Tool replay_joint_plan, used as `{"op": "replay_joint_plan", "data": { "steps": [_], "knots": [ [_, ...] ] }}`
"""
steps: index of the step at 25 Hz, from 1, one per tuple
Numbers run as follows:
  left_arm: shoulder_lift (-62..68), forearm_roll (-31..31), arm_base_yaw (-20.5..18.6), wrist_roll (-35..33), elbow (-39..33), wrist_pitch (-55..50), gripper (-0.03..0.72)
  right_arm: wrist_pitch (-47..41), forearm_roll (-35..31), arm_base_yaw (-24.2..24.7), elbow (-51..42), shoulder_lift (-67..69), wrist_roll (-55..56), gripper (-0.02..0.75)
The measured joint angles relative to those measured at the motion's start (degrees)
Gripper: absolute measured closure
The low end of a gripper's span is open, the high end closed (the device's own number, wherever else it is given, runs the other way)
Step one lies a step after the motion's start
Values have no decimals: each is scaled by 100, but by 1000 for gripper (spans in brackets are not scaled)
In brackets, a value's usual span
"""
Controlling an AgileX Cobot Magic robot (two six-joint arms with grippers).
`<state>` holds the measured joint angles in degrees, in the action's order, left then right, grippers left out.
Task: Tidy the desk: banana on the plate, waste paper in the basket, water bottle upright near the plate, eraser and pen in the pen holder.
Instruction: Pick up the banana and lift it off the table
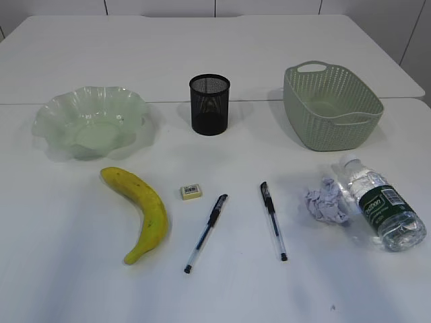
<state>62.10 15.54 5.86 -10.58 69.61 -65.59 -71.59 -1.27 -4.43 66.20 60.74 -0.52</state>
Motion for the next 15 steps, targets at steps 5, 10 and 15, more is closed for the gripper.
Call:
{"op": "replay_joint_plan", "data": {
  "steps": [5,10,15],
  "knots": [
    [776,-22,451,-134,540,-46,182,0,-419,0,431,583,-212,326],
    [1336,-22,756,-695,920,-99,182,0,-482,0,817,935,-380,326],
    [1751,-35,929,-1047,969,-66,182,0,-440,0,918,1015,-563,326]
  ]
}}
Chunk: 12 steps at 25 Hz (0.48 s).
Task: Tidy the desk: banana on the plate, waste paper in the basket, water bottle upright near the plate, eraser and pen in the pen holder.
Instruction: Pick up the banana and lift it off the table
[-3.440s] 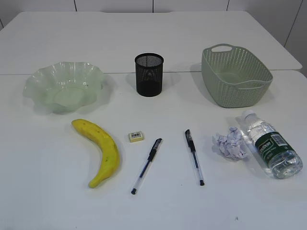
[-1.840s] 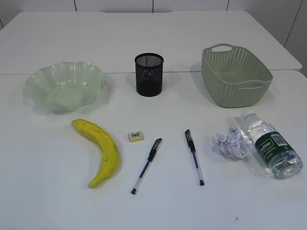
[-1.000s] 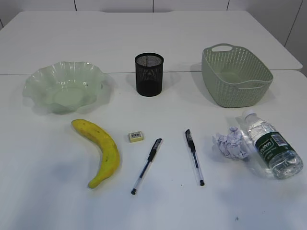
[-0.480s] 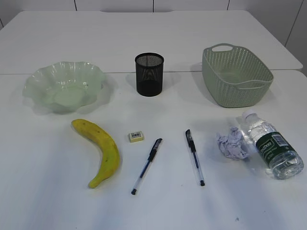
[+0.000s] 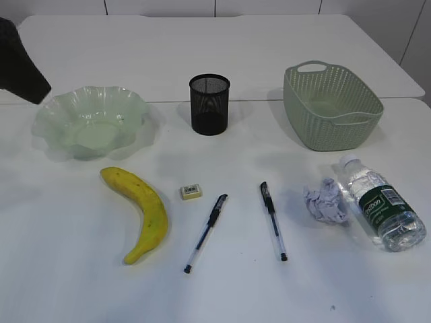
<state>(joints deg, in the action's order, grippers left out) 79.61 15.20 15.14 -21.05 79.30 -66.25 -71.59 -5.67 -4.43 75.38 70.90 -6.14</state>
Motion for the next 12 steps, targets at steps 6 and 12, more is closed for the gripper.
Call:
{"op": "replay_joint_plan", "data": {
  "steps": [6,12],
  "knots": [
    [265,-15,58,-35,0,60,182,0,321,0,0,0,-57,326],
    [340,-23,58,511,75,397,183,0,371,0,0,19,-47,326]
  ]
}}
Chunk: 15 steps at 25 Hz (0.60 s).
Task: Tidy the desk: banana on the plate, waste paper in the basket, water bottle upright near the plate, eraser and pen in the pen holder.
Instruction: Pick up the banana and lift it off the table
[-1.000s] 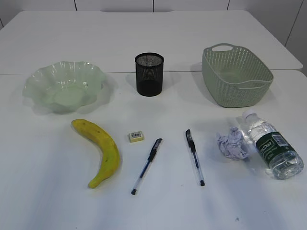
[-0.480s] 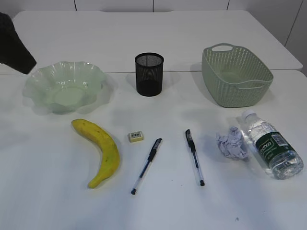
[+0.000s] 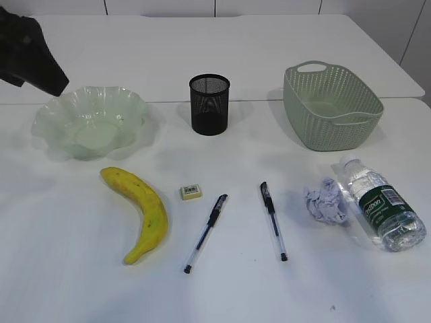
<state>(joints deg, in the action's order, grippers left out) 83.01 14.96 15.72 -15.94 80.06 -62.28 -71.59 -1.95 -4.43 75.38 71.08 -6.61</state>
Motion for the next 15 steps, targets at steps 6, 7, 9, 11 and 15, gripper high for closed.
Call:
{"op": "replay_joint_plan", "data": {
  "steps": [6,7,9,11,15],
  "knots": [
    [688,-236,0,692,627,-776,183,0,10,0,0,270,9,326],
    [814,-276,0,933,749,-801,183,0,10,0,0,319,11,326],
    [993,-299,0,1401,950,-812,183,0,10,0,0,412,21,326],
    [1120,-308,0,2041,1140,-812,183,0,10,0,0,480,21,326],
    [1282,-168,0,3214,1279,-686,183,0,-12,0,0,628,21,326]
  ]
}}
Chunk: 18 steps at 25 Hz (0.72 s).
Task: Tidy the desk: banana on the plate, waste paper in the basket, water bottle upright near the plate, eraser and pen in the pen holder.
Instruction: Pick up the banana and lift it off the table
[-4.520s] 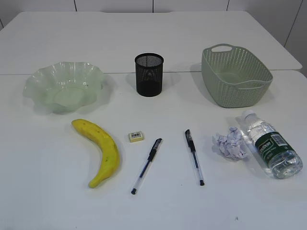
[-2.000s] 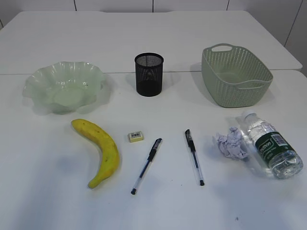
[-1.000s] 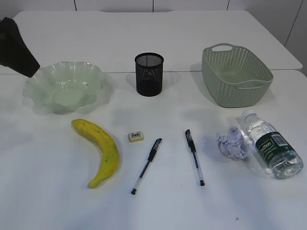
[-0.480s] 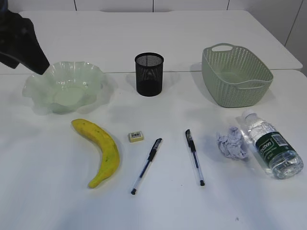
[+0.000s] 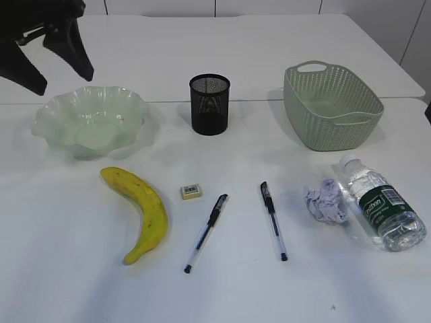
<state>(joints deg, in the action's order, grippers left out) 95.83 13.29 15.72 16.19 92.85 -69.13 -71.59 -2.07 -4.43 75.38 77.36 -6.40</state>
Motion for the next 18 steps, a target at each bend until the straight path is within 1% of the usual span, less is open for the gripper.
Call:
{"op": "replay_joint_plan", "data": {
  "steps": [2,6,9,18],
  "knots": [
    [84,256,0,342,0,117,183,0,-54,0,0,78,0,326],
    [351,739,0,553,0,241,183,11,-128,0,0,145,0,326],
    [565,838,0,624,0,255,183,11,-161,0,9,155,0,326],
    [1168,879,0,649,0,317,183,11,-161,0,9,179,10,326]
  ]
}}
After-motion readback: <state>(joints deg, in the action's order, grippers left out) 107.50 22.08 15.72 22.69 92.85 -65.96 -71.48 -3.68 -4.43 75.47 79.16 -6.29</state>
